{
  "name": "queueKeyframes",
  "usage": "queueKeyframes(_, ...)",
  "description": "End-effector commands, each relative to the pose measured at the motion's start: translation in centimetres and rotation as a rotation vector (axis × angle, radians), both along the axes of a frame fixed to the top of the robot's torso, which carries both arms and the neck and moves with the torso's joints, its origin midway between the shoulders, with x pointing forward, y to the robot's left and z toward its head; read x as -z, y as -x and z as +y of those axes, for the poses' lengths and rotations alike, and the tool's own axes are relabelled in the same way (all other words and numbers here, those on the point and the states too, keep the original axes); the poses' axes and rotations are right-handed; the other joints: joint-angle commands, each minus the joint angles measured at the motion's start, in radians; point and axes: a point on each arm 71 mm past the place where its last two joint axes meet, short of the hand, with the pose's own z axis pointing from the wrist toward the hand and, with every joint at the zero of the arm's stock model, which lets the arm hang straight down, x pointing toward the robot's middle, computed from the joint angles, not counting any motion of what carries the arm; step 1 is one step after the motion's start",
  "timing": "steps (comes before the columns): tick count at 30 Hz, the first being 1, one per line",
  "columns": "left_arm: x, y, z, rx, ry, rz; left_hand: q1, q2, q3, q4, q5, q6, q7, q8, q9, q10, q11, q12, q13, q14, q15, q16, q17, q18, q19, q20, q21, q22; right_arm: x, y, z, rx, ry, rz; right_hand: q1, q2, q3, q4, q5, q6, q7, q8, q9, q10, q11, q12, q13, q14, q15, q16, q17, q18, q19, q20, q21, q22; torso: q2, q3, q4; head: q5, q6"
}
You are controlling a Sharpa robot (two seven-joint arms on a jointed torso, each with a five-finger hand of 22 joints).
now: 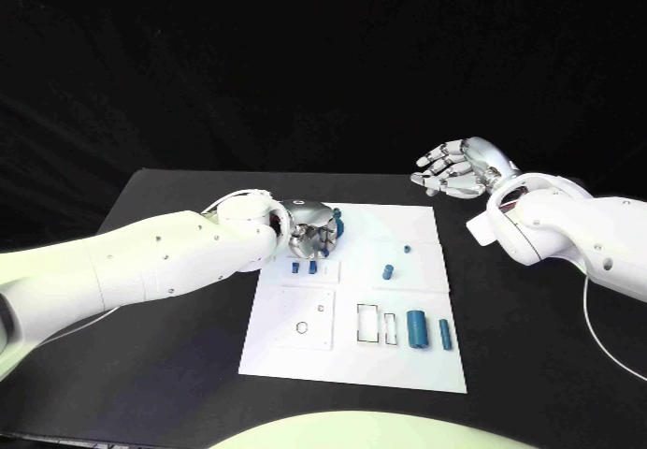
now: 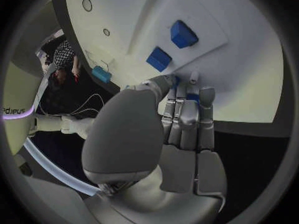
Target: Assemble the parts on the task board
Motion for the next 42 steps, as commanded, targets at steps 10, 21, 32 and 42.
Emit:
queueKeyframes(10, -0.8, 0.4, 0.2, 0.004, 0.068, -0.008, -0.031, 0.005, 0.008, -0.006, -0.004, 0.001, 0.007, -0.011, 0.002, 0.003, 0.009, -0.009, 0.004, 0.016, 0.007, 0.012, 0.008, -0.012, 0.014, 0.004, 0.015, 0.018, 0.0, 0.1, 0.2, -0.024, 0.003, -0.006, 0.003, -0.002, 0.004, 0.002, 0.000, 0.006, 0.040, -0.007, -0.002, 0.006, 0.001, -0.006, -0.002, 0.004, 0.004, -0.005, -0.001, 0.011, 0.005, 0.000, 0.003, -0.002, 0.000, 0.0000, -0.0004, -0.001, 0.007)
queueKeyframes(21, -2.4, 0.8, 2.2, -0.053, 0.095, 0.007, -0.047, 0.002, 0.018, -0.006, 0.001, 0.001, 0.008, -0.018, 0.004, 0.001, 0.010, -0.018, 0.003, 0.014, 0.008, 0.011, 0.001, -0.011, 0.011, 0.006, 0.014, 0.017, 0.0, 0.1, 0.2, -0.023, 0.002, -0.006, 0.001, -0.002, 0.004, 0.002, 0.001, 0.006, 0.040, -0.008, -0.002, 0.007, 0.001, -0.007, -0.003, 0.004, 0.005, -0.005, -0.001, 0.011, 0.005, 0.000, 0.003, -0.003, -0.001, 0.0010, 0.0002, -0.001, 0.004)
queueKeyframes(32, -2.2, 0.6, 4.1, -0.100, 0.061, 0.035, -0.063, -0.006, 0.025, -0.005, -0.002, 0.000, 0.009, -0.024, 0.005, -0.001, 0.012, -0.029, 0.002, 0.003, 0.010, 0.004, -0.022, -0.008, -0.002, 0.008, 0.005, 0.006, 0.0, 0.1, 0.1, -0.021, 0.002, -0.006, 0.001, -0.002, 0.004, 0.002, 0.001, 0.006, 0.040, -0.008, -0.002, 0.007, 0.001, -0.007, -0.003, 0.004, 0.005, -0.005, -0.001, 0.011, 0.005, 0.000, 0.003, -0.003, 0.000, 0.0001, 0.0005, 0.001, 0.003)
queueKeyframes(42, -1.9, 0.4, 4.1, -0.103, 0.052, 0.053, -0.065, -0.007, 0.025, -0.005, -0.002, 0.000, 0.009, -0.025, 0.005, -0.001, 0.012, -0.030, 0.001, 0.002, 0.011, 0.003, -0.025, -0.008, -0.003, 0.009, 0.004, 0.005, 0.0, 0.1, 0.1, -0.022, 0.001, -0.006, -0.002, -0.001, 0.005, 0.002, 0.002, 0.006, 0.041, -0.008, -0.003, 0.008, 0.001, -0.010, -0.003, 0.004, 0.005, -0.006, -0.001, 0.011, 0.004, 0.001, 0.003, -0.004, 0.000, 0.0001, -0.0006, 0.002, 0.001)
